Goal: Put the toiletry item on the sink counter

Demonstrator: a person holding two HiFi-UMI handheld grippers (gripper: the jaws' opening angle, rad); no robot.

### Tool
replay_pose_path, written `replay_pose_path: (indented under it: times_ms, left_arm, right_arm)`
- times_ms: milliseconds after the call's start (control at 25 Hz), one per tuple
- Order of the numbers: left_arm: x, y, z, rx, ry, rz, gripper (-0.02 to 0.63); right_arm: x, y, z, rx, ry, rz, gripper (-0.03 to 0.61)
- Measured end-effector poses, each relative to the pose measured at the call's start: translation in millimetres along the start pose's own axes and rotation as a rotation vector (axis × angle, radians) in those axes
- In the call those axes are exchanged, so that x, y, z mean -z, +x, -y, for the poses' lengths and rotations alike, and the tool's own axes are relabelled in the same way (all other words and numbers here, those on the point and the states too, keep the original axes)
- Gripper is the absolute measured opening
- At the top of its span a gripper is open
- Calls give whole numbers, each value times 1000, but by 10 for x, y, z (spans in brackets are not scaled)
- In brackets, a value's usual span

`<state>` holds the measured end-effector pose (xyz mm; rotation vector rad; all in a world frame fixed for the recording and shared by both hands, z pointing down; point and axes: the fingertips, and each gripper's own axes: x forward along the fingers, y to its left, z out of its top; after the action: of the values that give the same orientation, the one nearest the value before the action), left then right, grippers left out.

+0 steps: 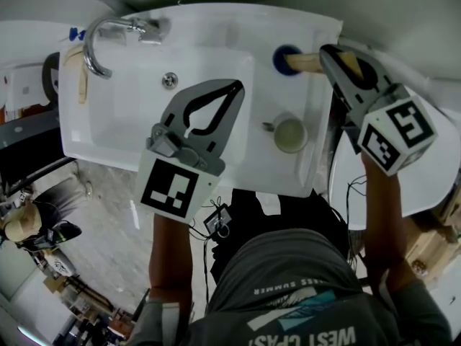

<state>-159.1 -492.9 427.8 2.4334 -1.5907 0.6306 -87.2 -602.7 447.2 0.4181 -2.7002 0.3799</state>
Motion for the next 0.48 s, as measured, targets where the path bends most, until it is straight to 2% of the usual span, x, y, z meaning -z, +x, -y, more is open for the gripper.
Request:
replay_pose_path:
  times_ms: [480]
  left_arm:
    - [198, 60, 18, 5, -15, -31, 2]
  right_arm:
    - [161, 133, 62, -5, 6, -12, 34]
